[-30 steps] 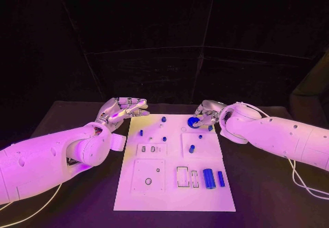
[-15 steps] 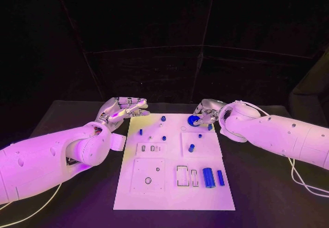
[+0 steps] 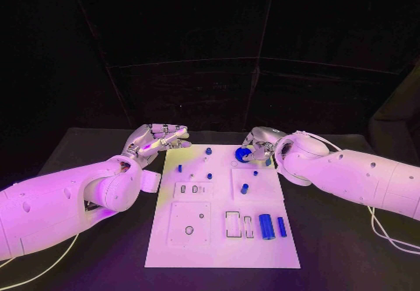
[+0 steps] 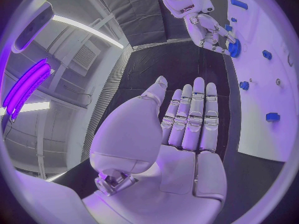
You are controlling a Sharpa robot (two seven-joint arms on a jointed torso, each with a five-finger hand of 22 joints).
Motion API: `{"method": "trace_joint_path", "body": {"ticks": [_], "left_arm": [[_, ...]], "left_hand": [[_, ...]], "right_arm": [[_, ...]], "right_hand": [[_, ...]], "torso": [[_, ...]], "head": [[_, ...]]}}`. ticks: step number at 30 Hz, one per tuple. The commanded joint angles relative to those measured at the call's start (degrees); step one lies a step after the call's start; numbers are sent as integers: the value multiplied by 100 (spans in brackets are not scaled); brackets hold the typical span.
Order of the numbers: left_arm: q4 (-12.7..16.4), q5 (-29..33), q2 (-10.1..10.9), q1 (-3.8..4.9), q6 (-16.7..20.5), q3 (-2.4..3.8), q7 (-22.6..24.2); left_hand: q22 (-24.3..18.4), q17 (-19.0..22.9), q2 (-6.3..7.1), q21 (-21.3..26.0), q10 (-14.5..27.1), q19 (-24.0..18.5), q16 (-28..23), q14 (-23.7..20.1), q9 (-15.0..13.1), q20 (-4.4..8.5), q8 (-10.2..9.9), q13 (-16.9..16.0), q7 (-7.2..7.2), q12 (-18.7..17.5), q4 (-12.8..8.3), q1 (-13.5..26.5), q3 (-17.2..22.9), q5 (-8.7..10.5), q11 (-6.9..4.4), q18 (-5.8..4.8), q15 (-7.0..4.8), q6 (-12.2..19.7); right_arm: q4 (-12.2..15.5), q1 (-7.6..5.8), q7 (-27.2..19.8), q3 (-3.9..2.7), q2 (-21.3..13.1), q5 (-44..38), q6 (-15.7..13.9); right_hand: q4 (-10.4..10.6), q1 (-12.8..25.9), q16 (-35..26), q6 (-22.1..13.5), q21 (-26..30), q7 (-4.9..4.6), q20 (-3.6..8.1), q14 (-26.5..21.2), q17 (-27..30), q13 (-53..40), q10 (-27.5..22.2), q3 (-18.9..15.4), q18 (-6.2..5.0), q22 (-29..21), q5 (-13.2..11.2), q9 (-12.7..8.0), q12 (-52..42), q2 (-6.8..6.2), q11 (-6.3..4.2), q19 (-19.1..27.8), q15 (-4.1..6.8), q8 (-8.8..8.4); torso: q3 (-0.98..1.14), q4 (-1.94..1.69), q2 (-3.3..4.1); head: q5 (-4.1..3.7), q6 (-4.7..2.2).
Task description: Assemble the parts on the task board
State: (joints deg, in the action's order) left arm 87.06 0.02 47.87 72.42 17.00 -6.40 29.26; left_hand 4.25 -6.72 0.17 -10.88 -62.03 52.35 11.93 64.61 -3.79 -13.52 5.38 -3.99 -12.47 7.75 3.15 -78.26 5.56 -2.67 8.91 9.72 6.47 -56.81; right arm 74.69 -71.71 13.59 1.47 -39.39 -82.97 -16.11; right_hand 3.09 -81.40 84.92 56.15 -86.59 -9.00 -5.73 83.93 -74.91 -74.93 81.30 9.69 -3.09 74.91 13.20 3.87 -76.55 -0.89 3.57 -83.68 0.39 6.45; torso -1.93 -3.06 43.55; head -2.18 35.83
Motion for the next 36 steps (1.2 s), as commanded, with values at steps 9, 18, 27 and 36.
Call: {"method": "trace_joint_path", "body": {"ticks": [9,18,27,36], "left_arm": [[-1,-2,-5,6,-41,3,79],[8,-2,-3,8,-28,4,92],[5,-2,2,9,-10,4,93],[18,-2,12,12,-5,5,96]], "left_hand": [[-10,-10,-67,33,-17,49,-34,-16,4,-1,-26,5,-15,-36,-48,5,9,-14,30,87,28,-17],[-10,-10,-67,33,-17,49,-34,-16,4,-1,-26,5,-15,-36,-48,5,9,-14,30,87,28,-17],[-12,-11,-73,35,-21,52,-35,-14,3,-1,-27,5,-14,-38,-56,1,15,-14,28,87,26,-20],[-12,-11,-73,35,-21,52,-35,-14,3,-1,-27,5,-14,-38,-56,1,15,-14,28,87,26,-20]], "right_arm": [[578,-15,136,-9,226,-1099,-962],[332,29,303,-5,744,-1425,-608],[85,134,378,-7,1096,-1418,-206],[-96,151,421,-8,1278,-1409,-53]], "right_hand": [[-30,182,52,188,-62,75,17,379,-333,-172,61,224,129,737,46,3,-34,-56,-41,-99,53,0],[-44,286,47,228,-68,80,25,376,-327,-185,75,378,133,757,-86,-3,-32,-124,-46,-111,58,-34],[-48,337,37,233,-68,79,26,371,-305,-173,66,430,133,758,-158,-5,-12,-159,-45,-111,58,-54],[-49,359,37,222,-68,74,26,371,-308,-170,62,446,134,759,-176,-8,-6,-175,-42,-111,57,-68]], "torso": [[-12,-37,-2],[-7,-10,5],[-2,-13,0],[3,-2,3]], "head": [[11,-9],[91,-23],[112,16],[123,37]]}}
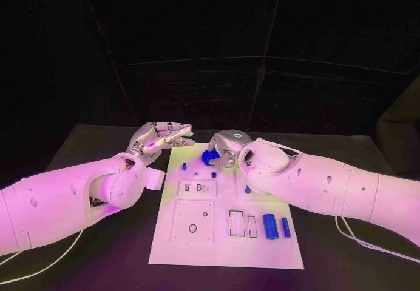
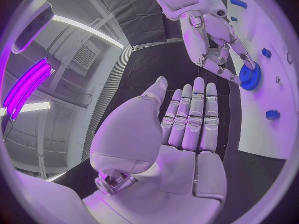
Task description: Assemble the parts on the task board
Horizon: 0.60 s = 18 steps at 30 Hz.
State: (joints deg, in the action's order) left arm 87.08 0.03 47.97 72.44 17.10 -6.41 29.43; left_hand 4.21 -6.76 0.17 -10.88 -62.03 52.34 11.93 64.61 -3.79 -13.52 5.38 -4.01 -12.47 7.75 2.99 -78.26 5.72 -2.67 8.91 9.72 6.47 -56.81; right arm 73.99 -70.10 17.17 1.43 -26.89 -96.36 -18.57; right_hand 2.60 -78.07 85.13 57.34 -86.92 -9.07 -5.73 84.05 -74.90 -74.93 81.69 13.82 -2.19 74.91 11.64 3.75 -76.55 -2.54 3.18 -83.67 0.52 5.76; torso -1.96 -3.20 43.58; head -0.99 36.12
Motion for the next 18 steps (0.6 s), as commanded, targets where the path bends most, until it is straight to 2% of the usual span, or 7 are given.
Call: {"method": "trace_joint_path", "body": {"ticks": [1,3,7,9,11,14,18], "left_arm": [[16,-2,2,9,-15,5,79],[16,-2,2,10,-15,6,77],[15,-2,-3,10,-18,6,72],[13,-2,-5,10,-24,6,64],[10,-2,-7,10,-35,6,49],[8,-2,-6,11,-51,6,24],[5,-2,-7,11,-66,6,5]], "left_hand": [[-8,-7,-73,35,-21,52,-35,-14,4,-1,-27,7,-14,-38,-40,1,-2,-14,28,88,26,-20],[-8,-7,-73,35,-21,52,-35,-14,4,-1,-27,7,-14,-38,-40,1,-2,-14,28,88,26,-20],[-8,-7,-73,35,-21,52,-35,-14,4,-1,-27,7,-14,-38,-40,1,-2,-14,28,88,26,-20],[-9,-8,-72,38,-22,54,-37,-13,4,0,-30,7,-14,-42,-47,0,1,-14,28,88,26,-19],[-9,-8,-72,39,-22,54,-37,-14,4,0,-30,7,-15,-42,-48,0,1,-14,29,88,26,-19],[-10,-8,-72,39,-22,54,-38,-14,4,0,-31,7,-15,-43,-48,0,1,-14,29,88,26,-19],[-11,-8,-68,42,-20,54,-40,-16,5,-1,-34,8,-17,-46,-52,5,0,-13,31,87,28,-16]], "right_arm": [[-44,-10,69,-5,46,-69,193],[-76,-9,91,-5,76,-73,176],[-143,-8,164,-5,113,-81,111],[-182,-8,209,-5,128,-61,68],[-209,-8,237,-5,139,-13,42],[-237,-8,255,-6,162,33,24],[-256,-8,265,-6,191,65,24]], "right_hand": [[-1,38,15,95,-35,79,25,358,-306,-167,20,40,44,761,-27,3,-2,-19,0,-112,43,-7],[-5,58,11,63,-35,69,23,356,-300,-156,11,58,44,760,-37,-2,13,-37,7,-111,38,-34],[-23,122,5,-157,-31,4,-4,354,-293,-94,-39,116,43,753,-86,-17,90,-104,60,-104,-1,-178],[-19,171,4,-477,-26,-47,-39,353,-297,-18,-95,131,41,745,-317,-25,177,-129,111,-97,-44,-235],[25,257,7,-1049,-22,-66,-68,355,-308,42,-136,107,39,736,-573,-49,244,-144,133,-89,-69,-259],[109,396,9,-1640,-19,-73,-93,355,-318,92,-175,0,36,732,-729,-70,301,-208,147,-85,-86,-284],[207,501,7,-1703,-14,-89,-107,354,-318,120,-200,-129,34,722,-795,-61,334,-270,163,-76,-99,-273]], "torso": [[5,15,1],[10,24,-1],[5,14,-2],[4,9,-3],[6,8,-3],[9,11,0],[10,14,-2]], "head": [[2,8],[7,9],[-1,11],[-8,6],[-12,9],[3,6],[-9,-19]]}}
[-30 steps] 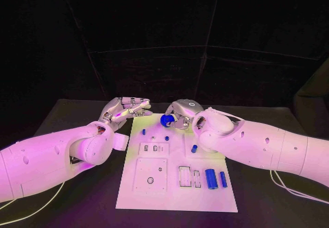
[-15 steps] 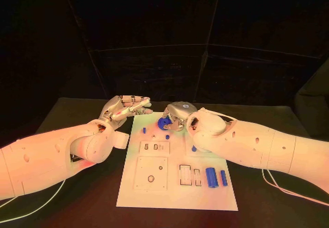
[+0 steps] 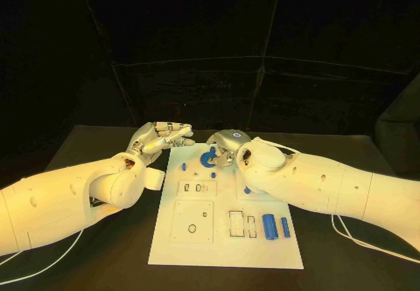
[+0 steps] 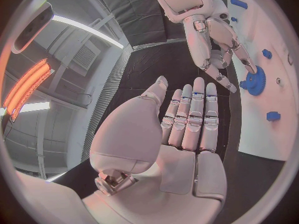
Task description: Assemble the parts on the task board
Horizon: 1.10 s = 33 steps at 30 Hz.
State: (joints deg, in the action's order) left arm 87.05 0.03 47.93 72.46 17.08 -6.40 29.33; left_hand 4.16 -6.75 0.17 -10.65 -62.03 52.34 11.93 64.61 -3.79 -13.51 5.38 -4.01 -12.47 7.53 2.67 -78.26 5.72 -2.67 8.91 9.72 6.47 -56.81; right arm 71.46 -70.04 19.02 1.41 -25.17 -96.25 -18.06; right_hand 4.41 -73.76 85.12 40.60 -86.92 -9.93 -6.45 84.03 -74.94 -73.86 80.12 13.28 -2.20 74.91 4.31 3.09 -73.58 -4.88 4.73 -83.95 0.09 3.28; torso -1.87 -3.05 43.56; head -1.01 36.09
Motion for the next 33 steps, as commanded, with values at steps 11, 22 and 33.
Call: {"method": "trace_joint_path", "body": {"ticks": [11,22,33], "left_arm": [[10,-3,6,10,-77,5,-11],[13,-3,26,11,-83,5,-6],[0,-3,68,11,-108,4,19]], "left_hand": [[-7,-9,-66,22,-19,55,-42,-17,5,-1,-36,9,-19,-27,-21,9,-2,-13,32,87,29,-15],[-9,-9,-63,26,-17,55,-45,-19,6,-2,-40,10,-21,-32,-24,16,-4,-13,35,86,30,-12],[-12,-25,-100,35,-100,110,-39,45,-4,16,-25,5,33,-40,-75,20,42,-13,-8,93,0,-91]], "right_arm": [[-3,-15,61,-4,3,153,132],[228,-14,-259,-2,-315,532,-560],[947,-25,-2543,0,-1740,2891,-931]], "right_hand": [[220,138,11,346,-14,-27,-58,358,-330,-7,-39,-304,35,729,75,46,20,-57,32,-51,-80,30],[636,447,48,1043,-38,6,-40,376,-418,-190,82,-661,48,789,712,77,-176,131,7,-93,-58,101],[217,-235,-37,1126,87,11,-40,331,-257,-51,-76,-750,-22,492,946,77,-1,92,-3,132,-54,79]], "torso": [[0,7,1],[11,15,-9],[42,71,-26]], "head": [[10,-18],[-7,-26],[-21,-82]]}}
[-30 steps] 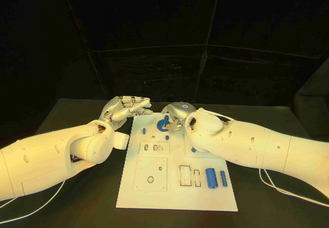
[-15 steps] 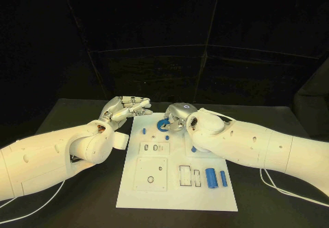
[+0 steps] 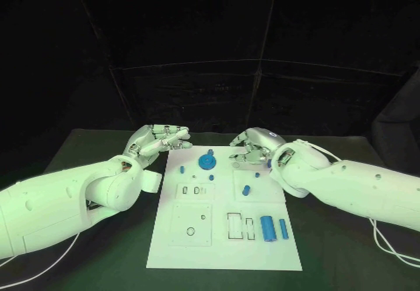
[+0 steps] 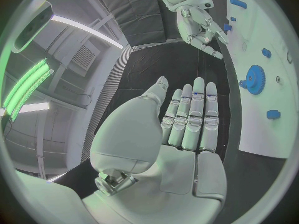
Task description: Assemble the parts on the task board
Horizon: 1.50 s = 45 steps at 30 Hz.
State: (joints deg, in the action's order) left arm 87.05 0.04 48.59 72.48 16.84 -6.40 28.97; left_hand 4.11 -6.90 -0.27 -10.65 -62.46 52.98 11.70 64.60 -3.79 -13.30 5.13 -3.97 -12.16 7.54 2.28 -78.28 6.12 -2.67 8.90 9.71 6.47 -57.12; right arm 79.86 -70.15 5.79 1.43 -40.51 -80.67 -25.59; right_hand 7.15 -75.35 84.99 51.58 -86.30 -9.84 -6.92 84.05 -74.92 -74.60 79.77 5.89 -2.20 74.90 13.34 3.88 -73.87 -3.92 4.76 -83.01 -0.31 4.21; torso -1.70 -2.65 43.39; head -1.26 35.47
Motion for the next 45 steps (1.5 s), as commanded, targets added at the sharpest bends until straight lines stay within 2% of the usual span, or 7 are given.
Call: {"method": "trace_joint_path", "body": {"ticks": [1,4,8,17,22,26,45], "left_arm": [[-4,-3,3,9,-85,4,56],[-13,-3,-5,9,-90,4,54],[-30,-3,-34,7,-104,3,53],[-99,-3,-79,-11,-132,1,63],[-134,-3,-107,-27,-145,0,63],[-158,-3,-113,-39,-146,0,65],[-193,-3,-134,-60,-131,-2,64]], "left_hand": [[-6,-11,-56,36,-60,49,-16,47,-3,-4,0,1,3,-41,-37,23,3,-13,-8,94,-1,-63],[-5,-17,-61,34,-83,72,-12,73,-4,4,2,2,12,-46,-49,27,15,-14,-18,95,-11,-82],[4,-52,-60,13,-117,161,22,197,0,38,-11,8,17,-75,-74,57,32,-14,-31,96,-49,-103],[3,-57,-62,14,-124,169,21,211,0,42,-12,8,19,-80,-77,63,36,-14,-34,95,-52,-109],[2,-57,-61,18,-128,168,13,207,0,42,-13,9,19,-83,-77,71,36,-14,-33,92,-49,-112],[1,-57,-61,19,-129,168,12,207,0,42,-13,9,19,-83,-76,72,36,-14,-33,92,-48,-112],[-2,-58,-57,27,-133,166,-2,200,1,42,-18,10,17,-91,-75,90,33,-14,-31,89,-44,-114]], "right_arm": [[138,-16,-1335,-2,-346,1501,-107],[164,-17,-1521,-1,-642,1767,69],[90,-15,-1665,0,-999,1956,306],[-363,3,-1779,4,-1229,1931,526],[-509,65,-1815,5,-1215,1924,668],[-643,119,-1828,5,-1164,1914,714],[-928,301,-1811,5,-948,1759,900]], "right_hand": [[-102,-137,-28,40,30,6,10,329,-258,31,-51,-21,-24,483,67,-1,38,-15,-10,46,-10,-13],[-162,-213,-25,74,36,15,15,332,-272,31,-52,-40,-25,477,89,1,40,-27,-18,51,-3,-4],[-224,-298,-14,103,30,23,22,341,-304,21,-40,-51,-21,497,79,2,29,-22,-27,37,4,1],[-361,-462,4,105,23,25,33,353,-350,6,-23,-74,-15,519,54,-7,14,-30,-33,19,12,-18],[-378,-479,6,100,22,25,33,355,-357,-8,-12,-81,-14,522,57,-8,-1,-37,-33,16,12,-22],[-402,-498,7,89,23,22,34,355,-360,0,-16,-92,-15,520,74,-10,7,-47,-32,17,12,-29],[-425,-498,7,44,26,12,30,356,-364,8,-22,-136,-16,515,23,-14,17,-52,-21,20,5,-44]], "torso": [[30,40,-12],[35,47,-16],[38,11,-6],[81,42,3],[55,15,-1],[66,24,1],[41,14,-4]], "head": [[3,-23],[-44,-30],[-235,-18],[-280,26],[-292,32],[-299,50],[-308,62]]}}
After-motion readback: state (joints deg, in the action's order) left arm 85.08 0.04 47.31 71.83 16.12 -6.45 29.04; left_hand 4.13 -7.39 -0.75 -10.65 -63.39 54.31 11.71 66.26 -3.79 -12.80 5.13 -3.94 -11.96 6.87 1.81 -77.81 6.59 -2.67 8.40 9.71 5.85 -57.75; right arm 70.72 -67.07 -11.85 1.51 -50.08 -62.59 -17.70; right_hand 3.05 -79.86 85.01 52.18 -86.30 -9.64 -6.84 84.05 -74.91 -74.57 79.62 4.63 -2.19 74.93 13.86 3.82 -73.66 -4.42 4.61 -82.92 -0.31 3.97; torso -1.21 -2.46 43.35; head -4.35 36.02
